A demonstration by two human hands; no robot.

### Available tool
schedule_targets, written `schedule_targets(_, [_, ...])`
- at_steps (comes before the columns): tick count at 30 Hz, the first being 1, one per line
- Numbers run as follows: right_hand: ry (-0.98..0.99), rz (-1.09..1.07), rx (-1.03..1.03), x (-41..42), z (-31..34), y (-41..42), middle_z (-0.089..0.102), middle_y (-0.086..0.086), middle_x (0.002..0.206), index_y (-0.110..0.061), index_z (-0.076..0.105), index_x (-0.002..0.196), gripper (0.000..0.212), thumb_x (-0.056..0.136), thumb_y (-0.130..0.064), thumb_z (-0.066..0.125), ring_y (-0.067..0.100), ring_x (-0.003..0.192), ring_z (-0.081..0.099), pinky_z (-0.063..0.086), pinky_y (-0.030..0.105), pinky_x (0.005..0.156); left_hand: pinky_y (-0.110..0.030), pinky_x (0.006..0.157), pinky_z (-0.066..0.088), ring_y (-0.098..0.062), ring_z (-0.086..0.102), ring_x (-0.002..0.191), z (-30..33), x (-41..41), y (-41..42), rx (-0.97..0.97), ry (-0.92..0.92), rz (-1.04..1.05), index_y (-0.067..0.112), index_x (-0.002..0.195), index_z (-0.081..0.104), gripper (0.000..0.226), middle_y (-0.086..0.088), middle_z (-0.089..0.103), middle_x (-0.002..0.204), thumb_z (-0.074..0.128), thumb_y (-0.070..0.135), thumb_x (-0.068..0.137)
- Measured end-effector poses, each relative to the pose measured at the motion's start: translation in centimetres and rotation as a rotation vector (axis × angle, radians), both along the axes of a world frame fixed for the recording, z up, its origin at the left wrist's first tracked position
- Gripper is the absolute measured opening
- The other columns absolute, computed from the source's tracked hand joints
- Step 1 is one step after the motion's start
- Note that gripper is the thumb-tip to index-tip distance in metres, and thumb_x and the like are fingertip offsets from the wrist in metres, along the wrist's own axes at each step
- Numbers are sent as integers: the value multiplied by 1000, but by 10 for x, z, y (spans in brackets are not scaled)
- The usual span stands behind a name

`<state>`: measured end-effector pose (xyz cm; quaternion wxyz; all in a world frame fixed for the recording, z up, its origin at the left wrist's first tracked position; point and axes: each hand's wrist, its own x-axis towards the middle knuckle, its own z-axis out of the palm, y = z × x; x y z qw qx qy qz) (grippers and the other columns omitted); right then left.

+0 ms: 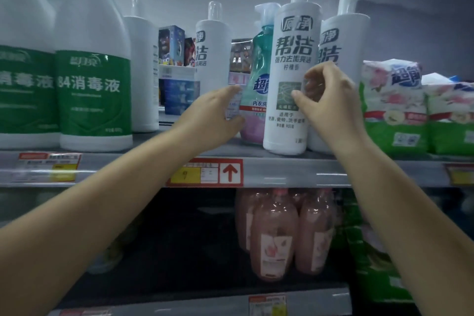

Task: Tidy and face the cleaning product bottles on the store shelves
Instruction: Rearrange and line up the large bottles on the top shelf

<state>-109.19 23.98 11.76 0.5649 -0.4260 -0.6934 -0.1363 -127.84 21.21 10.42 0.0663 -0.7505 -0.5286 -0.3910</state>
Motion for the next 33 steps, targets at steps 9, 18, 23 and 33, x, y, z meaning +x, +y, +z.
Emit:
schedule_targets(9, [49, 96, -176, 16, -2, 22, 48, 12, 129, -9, 34, 131, 65, 80, -32, 68, 25, 116, 49, 42, 43, 102, -21, 86, 43, -8, 54, 101, 2, 46, 29, -236, -254, -135, 20, 131, 41, 52, 4, 57, 119, 61, 36, 86])
schedule_targets(18, [33, 145, -207, 12, -3, 32, 54, 16, 125, -9, 36, 129, 69, 75, -30, 73, 31, 115, 51, 42, 38, 98, -28, 66, 49, -12, 59, 76, -8, 68, 52, -218, -399, -162, 12, 101, 51, 45, 5, 61, 82, 74, 38, 73])
schedule_targets(23, [58, 170, -197, 3, -2, 31, 58, 13, 121, -11, 39, 126, 68, 73, -33, 75, 29, 111, 56, 46, 37, 92, -25, 47, 33, -8, 45, 62, -15, 71, 51, -41, -230, 65, 11, 96, 35, 59, 5, 45, 76, 72, 51, 71])
schedule_targets(33, [-45, 340, -297, -60, 3, 25, 57, 5, 117, -12, 38, 122, 63, 74, -28, 76, 21, 104, 56, 44, 30, 83, -25, 59, 38, -14, 52, 82, -10, 14, 32, -76, -320, 160, 9, 104, 37, 57, -1, 52, 96, 71, 44, 75])
